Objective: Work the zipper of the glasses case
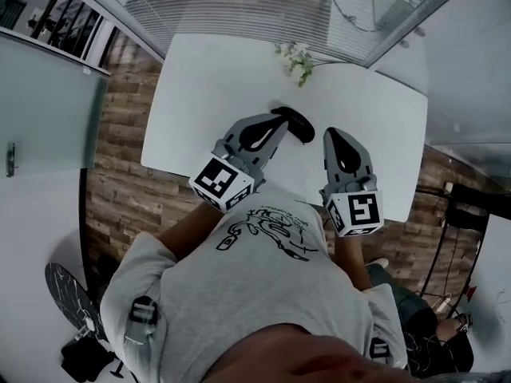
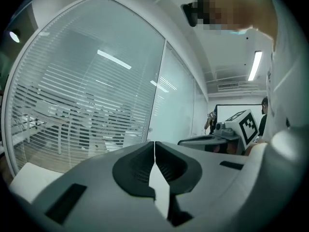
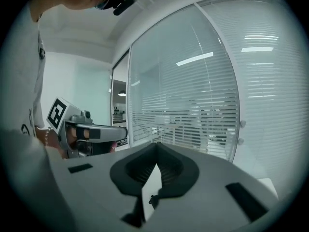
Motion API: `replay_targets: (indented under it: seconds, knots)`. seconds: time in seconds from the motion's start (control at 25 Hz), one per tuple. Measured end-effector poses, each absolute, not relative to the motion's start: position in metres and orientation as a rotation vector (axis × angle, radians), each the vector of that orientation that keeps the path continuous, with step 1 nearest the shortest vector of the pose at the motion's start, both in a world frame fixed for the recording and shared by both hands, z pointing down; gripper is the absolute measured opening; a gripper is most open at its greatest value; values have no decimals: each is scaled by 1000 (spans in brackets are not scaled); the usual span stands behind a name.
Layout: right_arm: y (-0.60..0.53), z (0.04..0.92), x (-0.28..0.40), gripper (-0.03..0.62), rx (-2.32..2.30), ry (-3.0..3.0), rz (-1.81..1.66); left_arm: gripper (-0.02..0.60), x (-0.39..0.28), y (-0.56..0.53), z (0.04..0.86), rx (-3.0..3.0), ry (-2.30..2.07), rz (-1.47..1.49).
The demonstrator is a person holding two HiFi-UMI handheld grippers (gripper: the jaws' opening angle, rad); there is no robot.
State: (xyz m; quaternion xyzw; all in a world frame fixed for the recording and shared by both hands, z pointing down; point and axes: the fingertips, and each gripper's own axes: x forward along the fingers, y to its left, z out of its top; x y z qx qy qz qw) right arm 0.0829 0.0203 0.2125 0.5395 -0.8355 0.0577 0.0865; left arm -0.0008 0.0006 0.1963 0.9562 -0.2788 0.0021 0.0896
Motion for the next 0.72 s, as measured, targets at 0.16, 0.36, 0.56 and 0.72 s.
replay_targets:
  seconds: [0.16,0.36,0.56,0.72]
  knots:
    - [29,181,74,6,1601,-2532,118,21,-8,9,169,2868,-845,-56]
    - [34,151,65,6,1596,-2575,74,21,-11,17,141,2912,-854,-107]
    - [36,135,62,6,1610,-2605,77,21,-14,20,129,2914,-862,-129]
    - [35,130,60,5,1630,-2623,89,21,-14,17,127,2917,-856,-143]
